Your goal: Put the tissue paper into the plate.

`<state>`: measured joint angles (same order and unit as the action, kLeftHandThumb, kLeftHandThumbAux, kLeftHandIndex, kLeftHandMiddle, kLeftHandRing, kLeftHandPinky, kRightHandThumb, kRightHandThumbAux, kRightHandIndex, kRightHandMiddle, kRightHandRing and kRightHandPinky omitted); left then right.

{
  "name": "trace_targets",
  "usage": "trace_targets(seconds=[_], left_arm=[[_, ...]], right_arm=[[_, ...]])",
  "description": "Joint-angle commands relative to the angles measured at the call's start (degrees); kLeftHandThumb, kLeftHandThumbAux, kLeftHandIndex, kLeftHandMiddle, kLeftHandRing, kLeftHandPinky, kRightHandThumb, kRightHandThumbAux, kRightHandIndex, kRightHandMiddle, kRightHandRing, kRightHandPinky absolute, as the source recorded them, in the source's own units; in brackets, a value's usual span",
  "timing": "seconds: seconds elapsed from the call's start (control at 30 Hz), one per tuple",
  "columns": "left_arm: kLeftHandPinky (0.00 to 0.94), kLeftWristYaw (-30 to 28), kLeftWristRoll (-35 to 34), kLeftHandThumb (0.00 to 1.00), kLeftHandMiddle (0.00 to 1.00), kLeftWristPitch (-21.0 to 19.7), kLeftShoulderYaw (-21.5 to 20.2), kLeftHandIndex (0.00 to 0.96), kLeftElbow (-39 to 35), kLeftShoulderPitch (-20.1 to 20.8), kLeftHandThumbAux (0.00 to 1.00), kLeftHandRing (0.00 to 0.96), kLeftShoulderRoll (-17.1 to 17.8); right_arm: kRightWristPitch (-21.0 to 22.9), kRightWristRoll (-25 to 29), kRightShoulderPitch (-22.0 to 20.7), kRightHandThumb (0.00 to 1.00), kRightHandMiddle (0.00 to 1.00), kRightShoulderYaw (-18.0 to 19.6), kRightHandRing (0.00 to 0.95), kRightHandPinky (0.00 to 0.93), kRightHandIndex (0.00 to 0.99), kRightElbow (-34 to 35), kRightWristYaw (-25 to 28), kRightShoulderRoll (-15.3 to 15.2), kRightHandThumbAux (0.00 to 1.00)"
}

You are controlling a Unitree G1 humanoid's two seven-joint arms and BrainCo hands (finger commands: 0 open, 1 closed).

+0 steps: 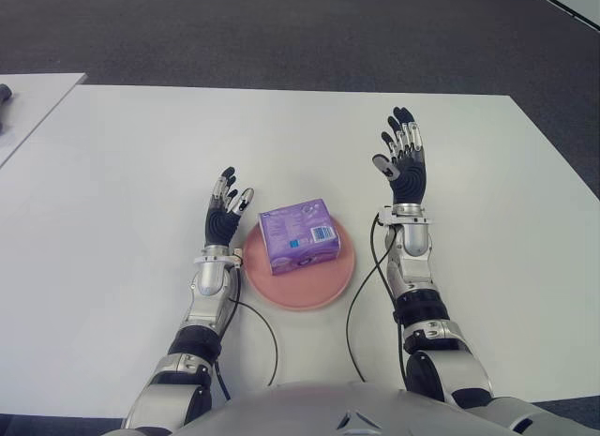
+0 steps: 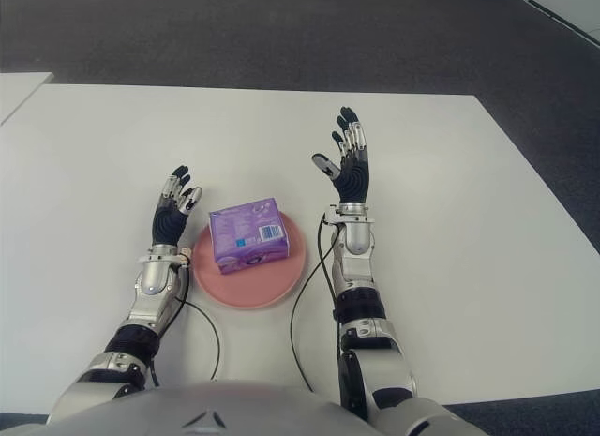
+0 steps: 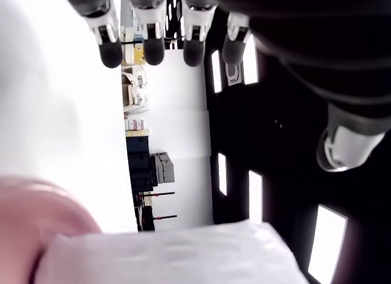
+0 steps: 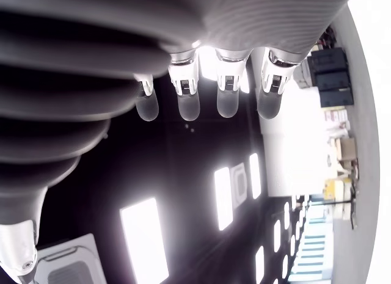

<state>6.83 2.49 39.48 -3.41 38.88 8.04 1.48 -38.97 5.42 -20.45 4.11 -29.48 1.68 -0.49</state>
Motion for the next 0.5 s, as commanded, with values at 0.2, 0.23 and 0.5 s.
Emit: trace_targets(seconds=[0.2,0.23,0.5], left_arm=[[0.0,-0.32,0.71,0.0,0.0,-1.15,0.14,0.0,-0.39,-1.06,0.468,0.0,0.27],[0.0,-0.37,0.7,0.0,0.0,-1.19,0.14,0.0,-0.47,-1.07,0.469,0.0,0.27],[0.0,-0.59,0.18,0.0,0.0,-0.44,-0.12,0.0,-0.27,-0.98,0.481,0.0,0.13]], right_arm=[[0.03,-0.43,0.13,0.037,0.031,0.42,0.0,0.0,0.047,-0.19,0.01,0.5,0.592],[0.04,-0.47,0.13,0.037,0.031,0.44,0.0,0.0,0.047,-0.17,0.01,0.53,0.592],[0.21,-0.7,0.15,0.037,0.031,0.52,0.0,0.0,0.047,0.1,-0.02,0.72,0.592]])
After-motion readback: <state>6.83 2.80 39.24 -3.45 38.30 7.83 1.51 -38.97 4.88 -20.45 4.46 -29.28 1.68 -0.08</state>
